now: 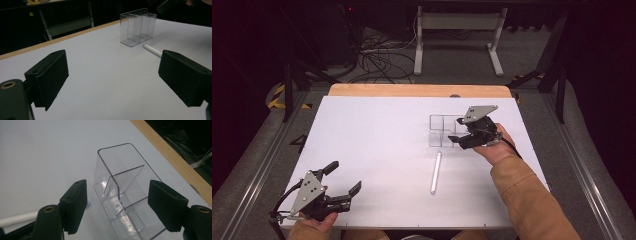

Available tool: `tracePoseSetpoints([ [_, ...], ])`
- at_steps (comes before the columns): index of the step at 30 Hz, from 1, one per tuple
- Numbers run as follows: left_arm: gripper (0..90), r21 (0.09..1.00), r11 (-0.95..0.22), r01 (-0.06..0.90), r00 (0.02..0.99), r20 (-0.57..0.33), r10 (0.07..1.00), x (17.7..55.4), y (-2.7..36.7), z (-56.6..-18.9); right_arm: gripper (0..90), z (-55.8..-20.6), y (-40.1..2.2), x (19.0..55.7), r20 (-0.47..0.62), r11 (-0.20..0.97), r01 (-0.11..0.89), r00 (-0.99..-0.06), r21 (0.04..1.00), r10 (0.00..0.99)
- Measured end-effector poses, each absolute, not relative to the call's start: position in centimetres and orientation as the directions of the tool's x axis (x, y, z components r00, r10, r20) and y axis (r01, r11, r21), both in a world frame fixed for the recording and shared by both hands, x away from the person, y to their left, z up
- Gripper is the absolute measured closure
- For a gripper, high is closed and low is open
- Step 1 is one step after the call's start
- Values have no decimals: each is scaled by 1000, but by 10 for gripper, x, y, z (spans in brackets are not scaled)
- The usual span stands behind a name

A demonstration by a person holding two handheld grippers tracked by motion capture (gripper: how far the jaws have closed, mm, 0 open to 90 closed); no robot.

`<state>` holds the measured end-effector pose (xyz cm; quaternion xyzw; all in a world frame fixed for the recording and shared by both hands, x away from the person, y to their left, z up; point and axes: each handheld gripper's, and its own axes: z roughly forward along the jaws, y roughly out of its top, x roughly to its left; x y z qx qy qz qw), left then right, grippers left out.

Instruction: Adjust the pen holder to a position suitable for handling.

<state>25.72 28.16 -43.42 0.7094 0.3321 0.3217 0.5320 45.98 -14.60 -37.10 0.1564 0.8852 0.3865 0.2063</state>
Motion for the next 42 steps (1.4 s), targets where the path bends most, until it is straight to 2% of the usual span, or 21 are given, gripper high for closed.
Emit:
tracePoseSetpoints([
  [2,101,969,-211,128,572,101,814,257,281,-434,335,-372,-146,463,-249,661,113,-869,742,428],
  [4,101,969,-212,128,572,102,814,257,281,-434,393,-373,-145,465,-278,683,86,-871,726,405],
  [6,101,968,-213,130,573,102,813,258,281,-435,400,-375,-142,467,-305,710,66,-873,701,382],
  [24,103,968,-212,134,575,98,812,258,281,-435,582,-383,-124,492,-295,811,74,-909,580,295],
  [37,106,967,-214,136,581,97,808,258,282,-436,616,-395,-109,501,-291,854,62,-925,517,244],
  [42,106,967,-216,135,581,100,808,259,282,-436,668,-398,-104,501,-295,871,48,-931,489,217],
])
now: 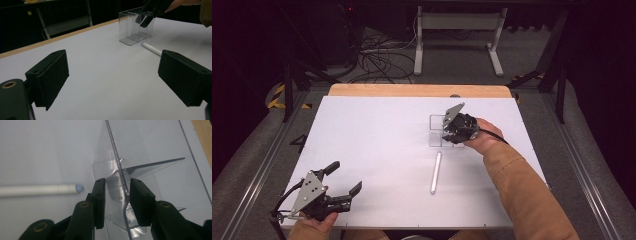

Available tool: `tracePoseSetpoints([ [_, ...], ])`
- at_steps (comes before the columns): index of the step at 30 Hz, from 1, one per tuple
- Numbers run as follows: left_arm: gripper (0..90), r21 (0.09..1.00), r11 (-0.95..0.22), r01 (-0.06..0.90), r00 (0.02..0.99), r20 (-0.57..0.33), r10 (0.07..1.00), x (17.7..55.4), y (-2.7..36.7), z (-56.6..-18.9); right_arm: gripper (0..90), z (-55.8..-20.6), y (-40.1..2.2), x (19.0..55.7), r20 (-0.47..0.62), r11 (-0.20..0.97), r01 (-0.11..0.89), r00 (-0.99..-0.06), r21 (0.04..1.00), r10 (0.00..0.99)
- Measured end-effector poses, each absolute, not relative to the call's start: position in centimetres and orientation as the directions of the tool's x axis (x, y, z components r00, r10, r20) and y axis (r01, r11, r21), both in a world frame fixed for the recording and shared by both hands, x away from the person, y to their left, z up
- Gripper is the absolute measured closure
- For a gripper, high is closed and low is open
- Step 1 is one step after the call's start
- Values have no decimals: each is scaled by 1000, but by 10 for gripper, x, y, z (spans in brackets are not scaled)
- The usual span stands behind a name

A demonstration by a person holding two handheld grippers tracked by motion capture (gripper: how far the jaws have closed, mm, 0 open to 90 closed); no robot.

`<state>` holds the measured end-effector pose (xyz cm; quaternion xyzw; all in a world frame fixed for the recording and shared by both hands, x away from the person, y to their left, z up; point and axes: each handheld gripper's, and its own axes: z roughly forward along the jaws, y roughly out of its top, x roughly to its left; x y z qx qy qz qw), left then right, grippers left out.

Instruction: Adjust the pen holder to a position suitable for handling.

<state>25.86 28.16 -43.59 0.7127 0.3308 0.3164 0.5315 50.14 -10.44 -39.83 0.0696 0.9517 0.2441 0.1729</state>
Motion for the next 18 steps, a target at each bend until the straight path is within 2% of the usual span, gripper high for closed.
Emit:
tracePoseSetpoints([
  [6,106,968,-213,135,580,97,809,258,282,-436,750,-399,-102,499,-314,884,16,-932,467,182],
  [14,106,968,-212,132,579,99,809,258,282,-436,771,-397,-103,497,-358,898,-60,-927,435,111],
  [18,106,968,-211,134,579,97,809,258,282,-436,811,-396,-103,496,-358,902,-74,-929,425,93],
])
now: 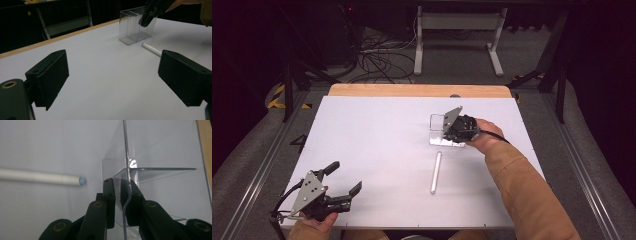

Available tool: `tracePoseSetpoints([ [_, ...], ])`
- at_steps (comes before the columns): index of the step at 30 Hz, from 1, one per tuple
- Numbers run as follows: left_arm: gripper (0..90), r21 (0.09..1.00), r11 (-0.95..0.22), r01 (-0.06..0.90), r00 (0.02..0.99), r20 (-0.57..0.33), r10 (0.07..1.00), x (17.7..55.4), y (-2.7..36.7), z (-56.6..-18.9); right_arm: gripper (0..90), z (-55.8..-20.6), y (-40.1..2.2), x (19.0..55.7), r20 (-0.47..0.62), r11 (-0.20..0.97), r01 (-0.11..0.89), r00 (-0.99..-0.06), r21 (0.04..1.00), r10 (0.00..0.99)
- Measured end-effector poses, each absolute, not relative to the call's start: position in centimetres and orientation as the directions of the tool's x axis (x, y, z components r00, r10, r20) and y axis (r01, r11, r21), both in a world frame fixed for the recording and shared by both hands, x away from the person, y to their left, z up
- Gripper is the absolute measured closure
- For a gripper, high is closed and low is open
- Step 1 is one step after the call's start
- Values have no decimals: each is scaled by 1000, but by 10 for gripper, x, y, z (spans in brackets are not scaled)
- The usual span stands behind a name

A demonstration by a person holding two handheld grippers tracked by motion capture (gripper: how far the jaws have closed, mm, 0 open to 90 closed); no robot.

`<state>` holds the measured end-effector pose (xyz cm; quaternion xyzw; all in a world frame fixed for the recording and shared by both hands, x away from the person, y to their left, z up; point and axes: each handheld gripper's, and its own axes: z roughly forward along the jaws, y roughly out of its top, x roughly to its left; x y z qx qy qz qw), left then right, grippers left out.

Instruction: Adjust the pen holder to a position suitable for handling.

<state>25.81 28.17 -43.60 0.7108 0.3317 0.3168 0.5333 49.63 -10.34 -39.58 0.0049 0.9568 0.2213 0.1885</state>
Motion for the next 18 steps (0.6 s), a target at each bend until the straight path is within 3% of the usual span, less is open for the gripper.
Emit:
tracePoseSetpoints([
  [7,106,969,-209,135,579,94,810,258,282,-436,868,-390,-105,491,-370,906,-90,-926,414,77],
  [18,106,968,-211,135,580,96,809,259,281,-436,866,-358,-83,466,-323,843,-118,-944,524,68],
])
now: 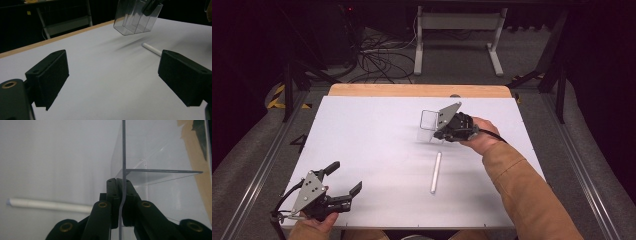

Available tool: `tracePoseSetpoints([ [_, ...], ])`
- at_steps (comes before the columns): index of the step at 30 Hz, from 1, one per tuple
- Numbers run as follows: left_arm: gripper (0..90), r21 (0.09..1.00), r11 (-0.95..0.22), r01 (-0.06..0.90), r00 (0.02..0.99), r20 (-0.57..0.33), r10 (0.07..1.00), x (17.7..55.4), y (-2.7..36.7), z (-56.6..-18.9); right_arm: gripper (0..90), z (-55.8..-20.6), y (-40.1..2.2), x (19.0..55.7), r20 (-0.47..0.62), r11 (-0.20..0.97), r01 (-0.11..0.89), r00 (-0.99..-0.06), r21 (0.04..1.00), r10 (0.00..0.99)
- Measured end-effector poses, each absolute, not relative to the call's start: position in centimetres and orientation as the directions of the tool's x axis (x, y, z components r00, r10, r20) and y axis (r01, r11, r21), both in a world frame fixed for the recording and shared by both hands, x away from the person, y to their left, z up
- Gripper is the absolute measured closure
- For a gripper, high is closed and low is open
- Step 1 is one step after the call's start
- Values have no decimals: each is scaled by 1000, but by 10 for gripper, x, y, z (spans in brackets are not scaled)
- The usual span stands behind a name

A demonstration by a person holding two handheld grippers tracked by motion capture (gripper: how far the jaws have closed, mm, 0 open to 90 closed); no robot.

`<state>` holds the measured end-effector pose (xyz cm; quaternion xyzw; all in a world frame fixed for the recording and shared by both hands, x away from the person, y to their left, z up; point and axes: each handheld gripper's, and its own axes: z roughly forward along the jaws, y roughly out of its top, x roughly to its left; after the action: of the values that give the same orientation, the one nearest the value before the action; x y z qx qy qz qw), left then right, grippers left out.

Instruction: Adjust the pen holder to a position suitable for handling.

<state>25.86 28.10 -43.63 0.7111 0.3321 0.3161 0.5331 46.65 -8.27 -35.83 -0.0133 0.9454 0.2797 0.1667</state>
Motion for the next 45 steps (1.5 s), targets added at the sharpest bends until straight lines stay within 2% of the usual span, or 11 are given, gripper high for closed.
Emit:
tracePoseSetpoints([
  [11,106,969,-208,135,579,93,810,259,282,-436,875,-356,-35,446,-195,851,-75,-980,520,33],
  [19,106,969,-207,133,580,93,810,258,283,-436,878,-369,-4,433,-134,862,-56,-991,504,14],
  [35,106,970,-207,130,581,94,808,258,283,-436,878,-388,31,424,-68,885,-15,-998,465,18],
  [45,106,969,-208,132,584,94,806,258,283,-436,878,-392,37,421,-74,892,-63,-997,448,-34],
])
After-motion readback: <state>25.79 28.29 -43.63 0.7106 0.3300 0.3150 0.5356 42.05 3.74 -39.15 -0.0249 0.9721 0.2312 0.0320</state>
